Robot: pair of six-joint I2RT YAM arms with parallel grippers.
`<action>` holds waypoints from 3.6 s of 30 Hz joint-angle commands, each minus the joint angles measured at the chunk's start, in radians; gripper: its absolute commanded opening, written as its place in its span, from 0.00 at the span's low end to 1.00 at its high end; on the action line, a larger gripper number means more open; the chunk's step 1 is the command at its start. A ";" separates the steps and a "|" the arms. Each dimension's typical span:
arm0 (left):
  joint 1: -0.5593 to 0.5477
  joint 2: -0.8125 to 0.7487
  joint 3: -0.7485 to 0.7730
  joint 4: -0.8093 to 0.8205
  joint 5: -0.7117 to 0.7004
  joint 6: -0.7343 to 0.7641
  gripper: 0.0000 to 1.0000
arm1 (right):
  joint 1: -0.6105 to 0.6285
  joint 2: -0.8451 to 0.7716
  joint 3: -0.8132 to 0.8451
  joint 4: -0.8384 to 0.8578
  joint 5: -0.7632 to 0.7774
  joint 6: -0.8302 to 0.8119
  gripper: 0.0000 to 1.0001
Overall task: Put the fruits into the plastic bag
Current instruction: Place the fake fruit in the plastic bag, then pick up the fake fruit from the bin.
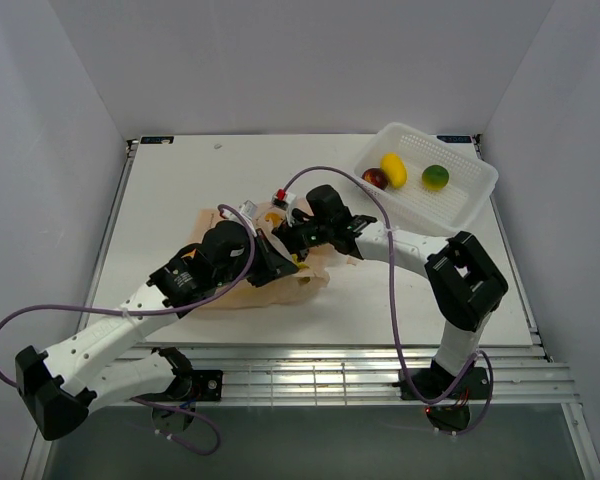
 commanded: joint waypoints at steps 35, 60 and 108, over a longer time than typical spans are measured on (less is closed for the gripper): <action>-0.002 -0.058 -0.037 0.015 -0.037 -0.015 0.00 | -0.371 -0.429 -0.102 -0.332 0.371 -0.025 0.90; -0.001 -0.050 -0.046 -0.005 -0.048 -0.052 0.00 | -0.821 0.319 0.773 -0.676 0.945 0.133 0.90; -0.001 -0.050 -0.022 0.007 -0.047 -0.048 0.00 | -0.810 -0.163 0.251 -0.331 0.321 0.100 0.38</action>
